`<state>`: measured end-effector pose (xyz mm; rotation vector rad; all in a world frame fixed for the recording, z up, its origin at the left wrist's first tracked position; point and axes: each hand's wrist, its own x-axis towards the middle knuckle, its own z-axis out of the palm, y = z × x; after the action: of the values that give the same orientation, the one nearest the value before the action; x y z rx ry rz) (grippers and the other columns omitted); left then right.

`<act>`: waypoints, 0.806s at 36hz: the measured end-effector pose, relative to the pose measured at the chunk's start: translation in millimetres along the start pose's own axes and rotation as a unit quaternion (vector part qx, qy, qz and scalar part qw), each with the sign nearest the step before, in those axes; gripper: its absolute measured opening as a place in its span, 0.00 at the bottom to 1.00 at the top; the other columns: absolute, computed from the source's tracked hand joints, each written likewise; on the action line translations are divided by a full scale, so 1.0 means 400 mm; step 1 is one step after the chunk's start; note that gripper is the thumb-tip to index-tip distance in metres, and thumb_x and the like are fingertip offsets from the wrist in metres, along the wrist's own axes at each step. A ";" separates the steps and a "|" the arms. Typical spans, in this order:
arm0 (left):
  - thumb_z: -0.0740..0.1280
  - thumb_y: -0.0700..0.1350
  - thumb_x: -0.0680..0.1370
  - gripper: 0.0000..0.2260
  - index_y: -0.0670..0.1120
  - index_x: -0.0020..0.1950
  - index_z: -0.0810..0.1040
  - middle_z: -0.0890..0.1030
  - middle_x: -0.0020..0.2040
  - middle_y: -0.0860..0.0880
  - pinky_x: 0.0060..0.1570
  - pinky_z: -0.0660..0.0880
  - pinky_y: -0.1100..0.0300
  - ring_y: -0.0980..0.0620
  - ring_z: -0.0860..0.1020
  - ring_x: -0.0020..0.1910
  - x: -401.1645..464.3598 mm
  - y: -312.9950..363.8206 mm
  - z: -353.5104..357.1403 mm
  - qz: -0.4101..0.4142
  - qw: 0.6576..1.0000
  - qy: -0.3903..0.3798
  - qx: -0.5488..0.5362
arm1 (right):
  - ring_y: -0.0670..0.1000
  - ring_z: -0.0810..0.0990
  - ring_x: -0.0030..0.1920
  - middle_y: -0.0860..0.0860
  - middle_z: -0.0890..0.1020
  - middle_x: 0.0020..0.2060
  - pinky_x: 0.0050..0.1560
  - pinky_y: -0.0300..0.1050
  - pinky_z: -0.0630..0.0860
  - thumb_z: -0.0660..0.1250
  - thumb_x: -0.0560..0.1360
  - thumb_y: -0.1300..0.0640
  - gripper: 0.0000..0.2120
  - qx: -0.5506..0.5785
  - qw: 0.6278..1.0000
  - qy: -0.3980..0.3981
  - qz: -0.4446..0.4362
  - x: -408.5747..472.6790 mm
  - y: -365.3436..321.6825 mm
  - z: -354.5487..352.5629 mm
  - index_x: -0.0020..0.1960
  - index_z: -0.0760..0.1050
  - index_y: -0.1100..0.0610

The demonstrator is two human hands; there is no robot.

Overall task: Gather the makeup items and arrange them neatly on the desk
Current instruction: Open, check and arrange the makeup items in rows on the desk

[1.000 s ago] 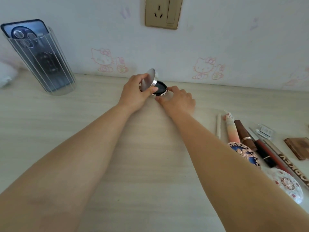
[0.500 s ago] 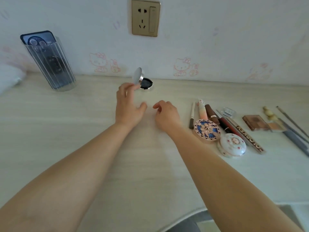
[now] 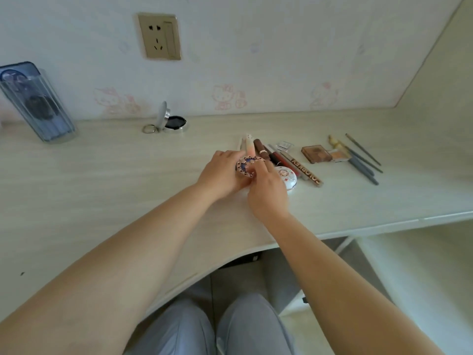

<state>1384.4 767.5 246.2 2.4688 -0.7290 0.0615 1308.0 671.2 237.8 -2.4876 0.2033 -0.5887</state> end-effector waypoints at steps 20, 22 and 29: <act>0.74 0.61 0.64 0.39 0.47 0.70 0.66 0.73 0.63 0.44 0.60 0.69 0.55 0.44 0.70 0.64 0.022 0.025 0.022 -0.091 0.996 -0.016 0.005 | 0.58 0.75 0.54 0.55 0.74 0.58 0.43 0.48 0.71 0.55 0.73 0.70 0.20 0.014 1.000 -0.014 0.015 -0.022 0.057 -0.035 0.63 0.70 0.59; 0.75 0.60 0.64 0.40 0.47 0.71 0.66 0.73 0.63 0.45 0.59 0.69 0.57 0.46 0.71 0.64 0.007 0.010 0.010 -0.102 0.994 0.010 -0.038 | 0.57 0.76 0.54 0.55 0.74 0.58 0.47 0.51 0.74 0.55 0.75 0.69 0.19 0.034 0.999 -0.013 0.019 -0.020 0.053 -0.028 0.63 0.70 0.59; 0.77 0.54 0.66 0.38 0.51 0.72 0.65 0.72 0.64 0.52 0.58 0.66 0.64 0.55 0.72 0.63 -0.057 -0.036 -0.048 -0.123 0.965 0.091 -0.215 | 0.53 0.78 0.54 0.53 0.79 0.53 0.53 0.48 0.73 0.56 0.80 0.57 0.14 0.210 0.966 -0.044 0.146 0.004 0.012 0.009 0.63 0.70 0.56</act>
<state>1374.6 798.6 250.5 2.0821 -0.3119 0.0315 1310.9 668.6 233.0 -2.0185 0.3613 -0.3516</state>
